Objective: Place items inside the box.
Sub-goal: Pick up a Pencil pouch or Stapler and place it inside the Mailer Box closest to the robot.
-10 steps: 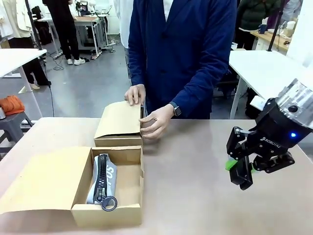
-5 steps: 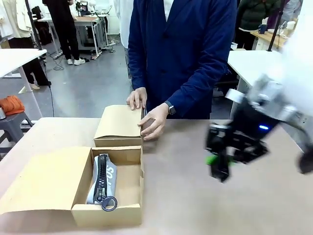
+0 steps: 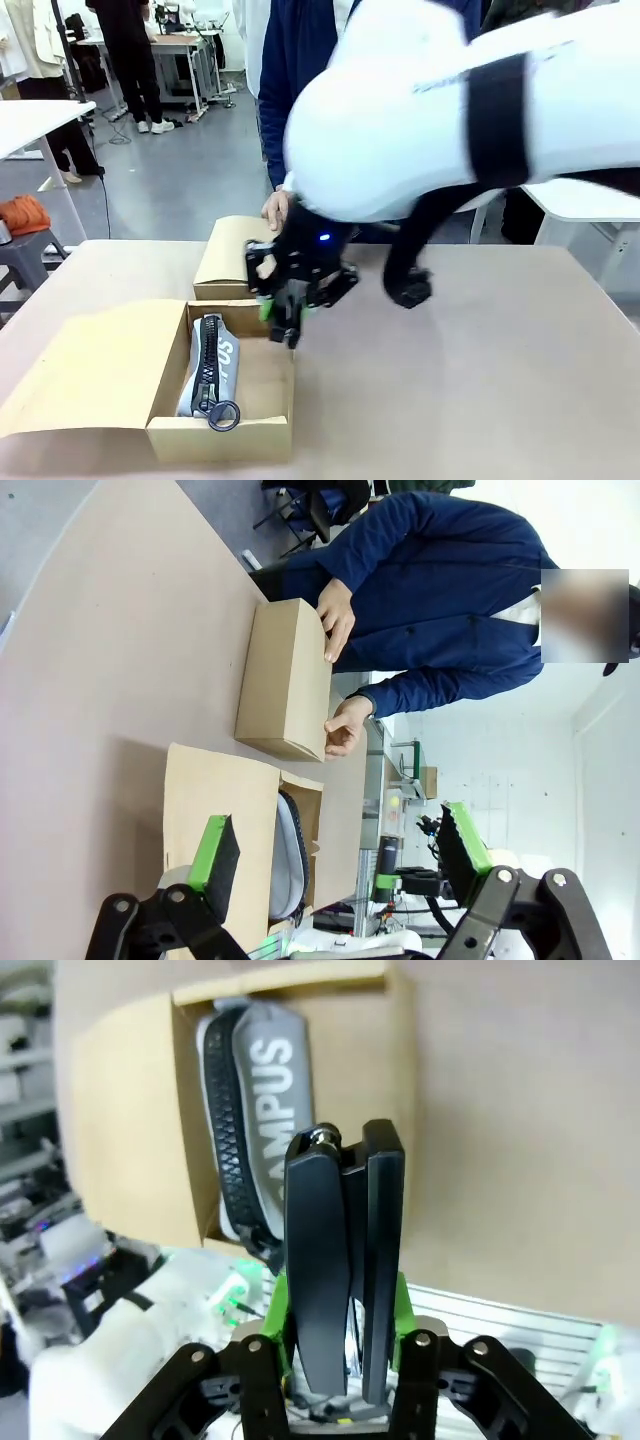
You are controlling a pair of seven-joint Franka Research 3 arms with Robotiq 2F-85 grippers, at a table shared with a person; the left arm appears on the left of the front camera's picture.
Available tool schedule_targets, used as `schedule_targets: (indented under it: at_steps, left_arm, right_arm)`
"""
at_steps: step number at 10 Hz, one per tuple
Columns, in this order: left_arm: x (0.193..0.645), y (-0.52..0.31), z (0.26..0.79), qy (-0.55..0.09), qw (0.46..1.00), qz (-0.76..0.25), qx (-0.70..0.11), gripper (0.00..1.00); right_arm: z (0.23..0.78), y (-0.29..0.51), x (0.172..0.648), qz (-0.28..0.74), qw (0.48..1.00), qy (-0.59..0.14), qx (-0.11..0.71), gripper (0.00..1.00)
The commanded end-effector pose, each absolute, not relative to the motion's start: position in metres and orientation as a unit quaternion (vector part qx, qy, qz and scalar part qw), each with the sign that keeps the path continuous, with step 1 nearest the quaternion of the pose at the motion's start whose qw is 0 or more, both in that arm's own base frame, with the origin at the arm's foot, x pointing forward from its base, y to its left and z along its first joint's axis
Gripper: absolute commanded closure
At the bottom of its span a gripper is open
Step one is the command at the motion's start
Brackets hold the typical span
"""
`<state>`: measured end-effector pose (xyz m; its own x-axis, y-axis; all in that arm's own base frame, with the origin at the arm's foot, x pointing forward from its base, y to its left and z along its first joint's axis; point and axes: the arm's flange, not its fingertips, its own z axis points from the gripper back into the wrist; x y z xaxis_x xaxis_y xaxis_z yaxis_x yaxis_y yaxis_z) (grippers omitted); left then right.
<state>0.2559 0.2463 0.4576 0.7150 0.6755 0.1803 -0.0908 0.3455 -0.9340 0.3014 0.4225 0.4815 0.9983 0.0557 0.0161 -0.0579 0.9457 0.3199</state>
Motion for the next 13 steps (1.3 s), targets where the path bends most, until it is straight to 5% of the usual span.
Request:
schedule_targets:
  at_steps: [1, 6, 10, 12, 13]
  left_arm:
    - [0.255, 0.246, 0.458, -0.293, 0.764, 0.242, -0.521, 0.00]
    - [0.255, 0.246, 0.458, -0.293, 0.764, 0.242, -0.521, 0.00]
    - [0.255, 0.246, 0.458, -0.293, 0.764, 0.242, -0.521, 0.00]
    - [0.255, 0.246, 0.458, -0.293, 0.764, 0.242, -0.521, 0.00]
    - [0.255, 0.246, 0.458, -0.293, 0.764, 0.242, -0.521, 0.00]
  right_arm:
    - [0.459, 0.474, 0.313, 0.020, 0.993, -0.011, 0.113, 0.58]
    - [0.382, 0.503, 0.311, 0.039, 0.998, 0.005, 0.059, 0.58]
    - [0.391, 0.494, 0.317, 0.039, 0.998, -0.001, 0.054, 0.58]
    - [0.390, 0.496, 0.317, 0.048, 0.998, 0.003, 0.047, 0.00]
    - [0.390, 0.497, 0.317, 0.051, 0.998, 0.005, 0.048, 0.00]
